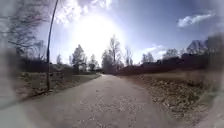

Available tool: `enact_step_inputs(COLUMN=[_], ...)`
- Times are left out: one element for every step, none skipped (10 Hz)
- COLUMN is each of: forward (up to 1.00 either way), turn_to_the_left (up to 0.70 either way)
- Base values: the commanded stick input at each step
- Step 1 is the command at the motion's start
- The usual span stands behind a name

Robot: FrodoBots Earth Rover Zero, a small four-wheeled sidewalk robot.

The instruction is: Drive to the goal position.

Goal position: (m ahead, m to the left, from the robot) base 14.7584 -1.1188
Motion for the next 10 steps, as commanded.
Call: enact_step_inputs(forward=[1.0, 1.0, 1.0, 1.0, 1.0, 1.0, 1.0, 1.0, 1.0, 1.0], turn_to_the_left=[0.0, 0.0, 0.0, 0.0, 0.0, 0.0, 0.0, 0.0, 0.0, -0.06])
